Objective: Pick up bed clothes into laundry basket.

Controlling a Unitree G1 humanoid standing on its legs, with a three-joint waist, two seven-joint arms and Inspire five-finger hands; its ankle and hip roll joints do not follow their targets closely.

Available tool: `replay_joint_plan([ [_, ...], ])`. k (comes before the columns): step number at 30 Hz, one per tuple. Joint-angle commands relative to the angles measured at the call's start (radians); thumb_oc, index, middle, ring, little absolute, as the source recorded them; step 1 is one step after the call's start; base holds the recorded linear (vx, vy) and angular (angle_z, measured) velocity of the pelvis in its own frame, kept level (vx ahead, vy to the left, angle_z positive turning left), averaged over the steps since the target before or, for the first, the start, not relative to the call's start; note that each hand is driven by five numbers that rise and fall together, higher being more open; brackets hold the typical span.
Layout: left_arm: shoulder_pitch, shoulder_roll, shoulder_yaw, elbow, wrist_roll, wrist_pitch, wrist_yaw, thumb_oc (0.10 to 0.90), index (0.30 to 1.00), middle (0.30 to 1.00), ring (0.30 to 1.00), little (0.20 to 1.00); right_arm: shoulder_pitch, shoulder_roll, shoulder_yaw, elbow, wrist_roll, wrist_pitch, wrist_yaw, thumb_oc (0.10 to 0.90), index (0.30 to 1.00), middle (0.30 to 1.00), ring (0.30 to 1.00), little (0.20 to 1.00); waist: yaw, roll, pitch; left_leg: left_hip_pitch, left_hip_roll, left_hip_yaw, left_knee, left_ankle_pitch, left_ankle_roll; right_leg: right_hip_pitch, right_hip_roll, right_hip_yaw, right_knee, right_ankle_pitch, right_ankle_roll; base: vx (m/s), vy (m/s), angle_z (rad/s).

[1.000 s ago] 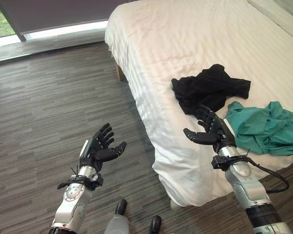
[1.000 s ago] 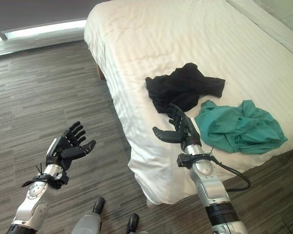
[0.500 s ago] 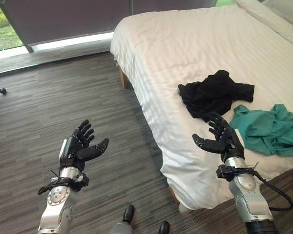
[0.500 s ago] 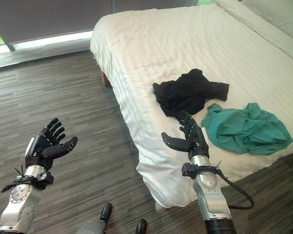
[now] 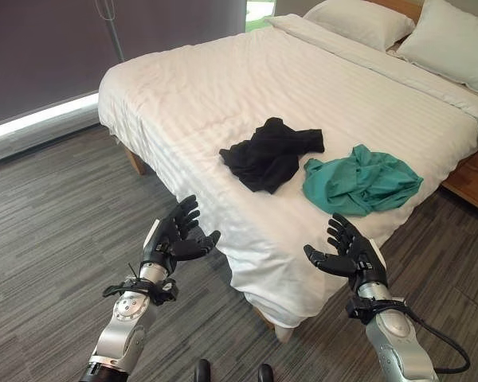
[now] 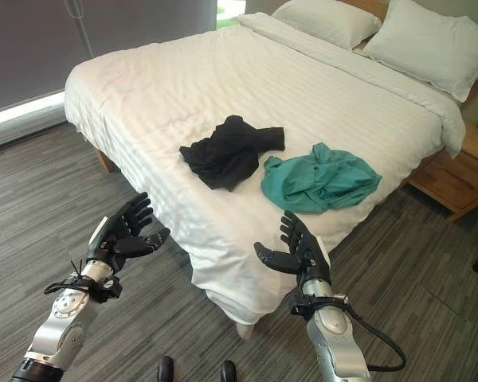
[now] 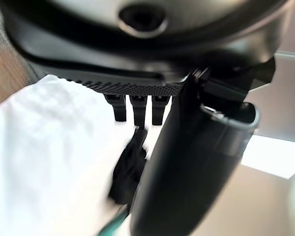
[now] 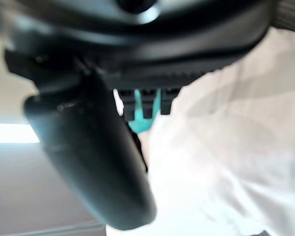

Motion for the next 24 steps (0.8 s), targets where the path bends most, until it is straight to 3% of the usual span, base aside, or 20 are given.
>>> replay_joint_plan([
  [1, 0.171, 0.056, 0.198, -0.027, 0.054, -0.088, 0.107, 0.8, 0.9, 0.9, 0.9, 0.9, -0.044, -0.072, -0.028, 0.01, 0.053, -0.061, 0.063, 0.8, 0.9, 0.9, 0.9, 0.9, 0.135, 0.051, 0.055, -0.09, 0.048, -0.209, 0.242, 0.042, -0.029, 0.058, 0.001, -0.172, 0.081, -0.123, 0.009, -0.24, 0.069, 0.44],
  [2, 0.171, 0.056, 0.198, -0.027, 0.054, -0.088, 0.107, 0.8, 0.9, 0.9, 0.9, 0.9, -0.044, -0.072, -0.028, 0.01, 0.053, -0.061, 0.063, 0.8, 0.9, 0.9, 0.9, 0.9, 0.134, 0.051, 0.055, -0.09, 0.048, -0.21, 0.241, 0.043, -0.029, 0.059, 0.001, -0.173, 0.08, -0.123, 0.009, -0.31, 0.128, 1.21],
  [3, 0.161, 0.052, 0.194, -0.019, 0.028, -0.09, 0.114, 0.8, 0.9, 0.9, 0.9, 0.9, -0.034, -0.074, -0.045, 0.016, 0.063, -0.062, 0.055, 0.8, 0.9, 0.9, 0.9, 0.9, 0.107, 0.056, 0.038, -0.037, 0.062, -0.186, 0.175, 0.008, -0.034, 0.05, -0.007, -0.199, 0.08, -0.117, 0.016, -0.18, 0.163, 1.03],
  [4, 0.155, 0.052, 0.187, -0.008, 0.029, -0.088, 0.108, 0.8, 0.9, 0.9, 0.9, 0.9, -0.022, -0.073, -0.081, 0.013, 0.055, -0.067, 0.045, 0.8, 0.9, 0.9, 0.9, 0.9, 0.078, 0.075, -0.002, 0.013, 0.057, -0.129, -0.007, -0.057, -0.005, 0.029, -0.011, -0.246, 0.083, -0.111, 0.029, -0.24, 0.248, 1.09],
  [5, 0.163, 0.047, 0.178, -0.009, 0.043, -0.093, 0.105, 0.8, 0.9, 0.9, 0.9, 0.9, -0.025, -0.063, -0.09, 0.026, 0.051, -0.072, 0.033, 0.8, 0.9, 0.9, 0.9, 0.9, 0.071, 0.082, -0.01, 0.027, 0.036, -0.153, -0.052, -0.055, 0.007, 0.013, -0.014, -0.251, 0.087, -0.108, 0.033, -0.24, 0.246, 1.06],
  [9, 0.169, 0.057, 0.205, -0.006, 0.037, -0.098, 0.119, 0.8, 0.9, 0.9, 0.9, 0.9, -0.071, -0.03, -0.092, 0.004, 0.091, -0.09, 0.018, 0.8, 0.9, 0.9, 0.9, 0.9, 0.069, 0.08, 0.004, -0.005, 0.005, -0.143, -0.003, -0.067, 0.014, -0.011, -0.038, -0.251, 0.103, -0.083, 0.041, -0.14, 0.105, 0.71],
  [14, 0.204, 0.039, 0.278, 0.016, 0.01, -0.103, 0.14, 0.8, 0.9, 0.9, 0.9, 0.9, -0.127, -0.003, -0.055, -0.008, 0.08, -0.086, 0.035, 0.8, 0.9, 0.9, 0.9, 0.9, 0.115, 0.077, 0.012, -0.004, -0.013, -0.124, 0.05, -0.119, 0.048, -0.015, -0.069, -0.259, 0.171, -0.102, 0.045, -0.08, 0.096, -0.02],
  [17, 0.194, 0.065, 0.283, 0.018, 0.037, -0.105, 0.153, 0.8, 0.9, 0.9, 0.9, 0.9, -0.145, -0.001, -0.057, -0.025, 0.062, -0.094, 0.035, 0.8, 0.9, 0.9, 0.9, 0.9, 0.106, 0.079, 0.037, -0.009, -0.021, -0.142, 0.093, -0.129, 0.064, -0.069, -0.074, -0.198, 0.291, -0.095, 0.064, -0.06, 0.006, -0.09],
  [18, 0.159, 0.095, 0.255, 0.013, 0.032, -0.108, 0.144, 0.8, 0.9, 0.9, 0.9, 0.9, -0.133, 0.0, -0.086, -0.048, 0.049, -0.105, 0.023, 0.8, 0.9, 0.9, 0.9, 0.9, 0.074, 0.084, 0.046, -0.015, -0.023, -0.186, 0.09, -0.117, 0.071, -0.102, -0.035, -0.077, 0.359, -0.099, 0.08, -0.05, -0.076, 0.1],
  [20, 0.142, 0.102, 0.243, 0.019, 0.022, -0.108, 0.139, 0.8, 0.9, 0.9, 0.9, 0.9, -0.125, 0.0, -0.101, -0.062, 0.046, -0.108, 0.02, 0.8, 0.9, 0.9, 0.9, 0.9, 0.073, 0.085, 0.041, -0.018, -0.017, -0.197, 0.076, -0.112, 0.066, -0.098, -0.05, -0.078, 0.357, -0.106, 0.078, -0.03, -0.092, 0.53],
  [22, 0.129, 0.129, 0.236, 0.007, 0.034, -0.108, 0.143, 0.8, 0.9, 0.9, 0.9, 0.9, -0.134, -0.004, -0.113, -0.06, 0.029, -0.121, 0.004, 0.8, 0.9, 0.9, 0.9, 0.9, 0.09, 0.101, 0.031, -0.028, 0.027, -0.195, 0.059, -0.101, 0.053, -0.08, -0.171, -0.173, 0.373, -0.065, 0.066, -0.03, -0.189, 0.54],
  [24, 0.107, 0.167, 0.245, -0.003, 0.036, -0.114, 0.157, 0.8, 0.9, 0.9, 0.9, 0.9, -0.157, -0.026, -0.118, -0.059, -0.01, -0.116, -0.018, 0.8, 0.9, 0.9, 0.9, 0.9, 0.094, 0.09, 0.019, -0.032, 0.078, -0.184, 0.044, -0.092, 0.02, -0.047, -0.252, -0.181, 0.36, 0.005, 0.087, -0.02, -0.424, -0.09],
])
